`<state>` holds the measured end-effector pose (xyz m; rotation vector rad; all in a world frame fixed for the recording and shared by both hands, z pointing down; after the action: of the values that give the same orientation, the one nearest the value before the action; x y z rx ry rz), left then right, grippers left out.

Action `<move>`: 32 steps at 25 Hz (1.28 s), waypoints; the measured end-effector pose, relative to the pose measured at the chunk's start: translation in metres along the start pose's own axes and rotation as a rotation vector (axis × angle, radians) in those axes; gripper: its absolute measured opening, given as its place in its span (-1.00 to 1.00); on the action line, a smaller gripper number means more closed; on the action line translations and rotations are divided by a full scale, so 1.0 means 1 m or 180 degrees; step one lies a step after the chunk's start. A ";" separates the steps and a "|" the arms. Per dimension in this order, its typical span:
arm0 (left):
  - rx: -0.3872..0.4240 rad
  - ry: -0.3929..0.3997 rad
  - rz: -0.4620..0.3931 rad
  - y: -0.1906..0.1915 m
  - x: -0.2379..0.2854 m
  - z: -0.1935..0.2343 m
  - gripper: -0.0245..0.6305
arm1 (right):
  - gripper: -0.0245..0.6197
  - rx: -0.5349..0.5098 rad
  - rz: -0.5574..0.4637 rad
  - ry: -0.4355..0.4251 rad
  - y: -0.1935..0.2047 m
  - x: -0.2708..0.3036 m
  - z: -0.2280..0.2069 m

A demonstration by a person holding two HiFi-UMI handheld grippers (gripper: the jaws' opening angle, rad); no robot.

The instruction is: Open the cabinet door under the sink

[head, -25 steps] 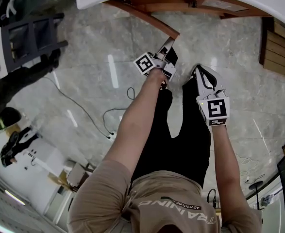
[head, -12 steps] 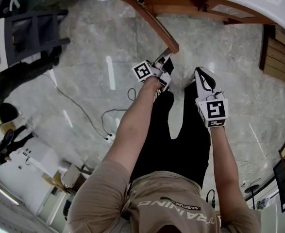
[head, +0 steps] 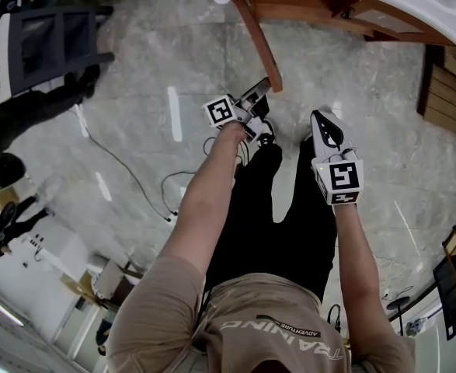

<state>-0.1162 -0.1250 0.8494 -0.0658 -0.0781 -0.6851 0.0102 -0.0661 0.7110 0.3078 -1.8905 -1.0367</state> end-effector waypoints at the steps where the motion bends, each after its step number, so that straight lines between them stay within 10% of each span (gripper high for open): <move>1: 0.0006 0.0005 0.0049 -0.001 -0.002 0.000 -0.63 | -0.91 0.0003 0.0011 -0.0001 0.001 0.001 0.004; 32: 0.0048 0.0000 0.0432 -0.052 -0.063 0.003 -0.62 | -0.91 0.0126 0.0200 0.0008 -0.015 0.030 0.056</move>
<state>-0.1984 -0.1254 0.8478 -0.0561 -0.0780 -0.5490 -0.0547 -0.0629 0.7053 0.2707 -1.9084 -0.9575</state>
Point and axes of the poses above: the fingertips, and each gripper's own axes: x forward along the fingers, z to its left, y out of its underside, the point moved 2 cm from there along -x, backward along the fingers, and after that the axes turned 2 degrees about -y, right-handed, at the moved point
